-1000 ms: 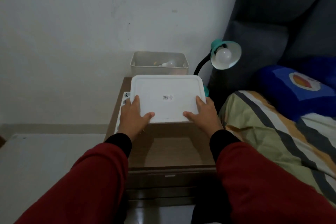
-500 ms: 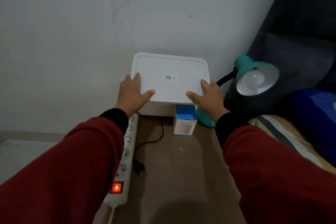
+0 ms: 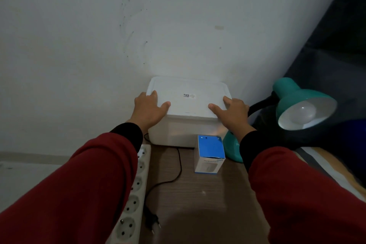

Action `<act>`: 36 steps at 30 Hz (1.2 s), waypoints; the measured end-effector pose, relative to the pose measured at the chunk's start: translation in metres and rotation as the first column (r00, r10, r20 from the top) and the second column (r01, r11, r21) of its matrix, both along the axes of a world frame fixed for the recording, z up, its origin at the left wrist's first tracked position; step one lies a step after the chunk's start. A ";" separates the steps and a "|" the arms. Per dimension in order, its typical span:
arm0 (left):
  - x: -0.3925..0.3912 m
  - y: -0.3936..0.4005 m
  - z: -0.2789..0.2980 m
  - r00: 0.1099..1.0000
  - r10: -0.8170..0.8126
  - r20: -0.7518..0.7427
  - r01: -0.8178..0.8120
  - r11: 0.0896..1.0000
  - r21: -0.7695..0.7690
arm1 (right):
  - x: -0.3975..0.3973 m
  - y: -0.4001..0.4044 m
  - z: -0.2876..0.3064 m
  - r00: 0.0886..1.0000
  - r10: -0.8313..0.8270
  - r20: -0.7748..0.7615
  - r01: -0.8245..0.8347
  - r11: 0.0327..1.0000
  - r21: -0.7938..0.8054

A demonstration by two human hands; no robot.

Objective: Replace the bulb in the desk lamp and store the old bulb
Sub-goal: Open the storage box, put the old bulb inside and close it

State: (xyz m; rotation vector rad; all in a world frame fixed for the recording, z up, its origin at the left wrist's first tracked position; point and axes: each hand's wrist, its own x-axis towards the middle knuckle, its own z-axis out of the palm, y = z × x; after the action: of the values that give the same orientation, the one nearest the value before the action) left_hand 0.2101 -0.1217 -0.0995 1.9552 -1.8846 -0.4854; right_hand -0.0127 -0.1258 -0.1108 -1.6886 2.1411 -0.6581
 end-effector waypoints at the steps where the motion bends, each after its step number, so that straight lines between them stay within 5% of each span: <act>1: 0.000 -0.001 -0.002 1.000 0.004 -0.007 -0.004 1.000 -0.005 | 0.000 0.001 0.000 1.000 0.000 0.005 0.000 1.000 -0.007; 10: -0.003 -0.001 -0.015 1.000 0.017 -0.006 -0.017 1.000 -0.014 | -0.004 0.001 -0.018 0.994 -0.001 0.109 0.004 1.000 -0.031; 14: -0.002 0.000 -0.013 1.000 0.003 0.017 -0.003 1.000 -0.023 | -0.006 0.000 -0.014 0.998 0.044 0.042 -0.046 0.998 0.039; 25: 0.010 0.005 0.026 0.945 -0.076 0.317 -0.003 0.970 0.243 | 0.006 0.015 0.035 0.897 0.238 -0.371 -0.129 0.947 0.296; 36: 0.028 0.063 0.054 0.913 -0.003 0.407 -0.094 0.971 0.219 | 0.032 0.072 0.089 0.835 0.383 -0.396 -0.198 0.879 0.433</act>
State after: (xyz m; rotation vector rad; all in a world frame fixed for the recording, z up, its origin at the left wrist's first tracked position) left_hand 0.2384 -0.0590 -0.0460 2.4033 -2.0970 -0.3153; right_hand 0.0192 -0.0537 -0.0223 -2.0335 2.0385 0.2806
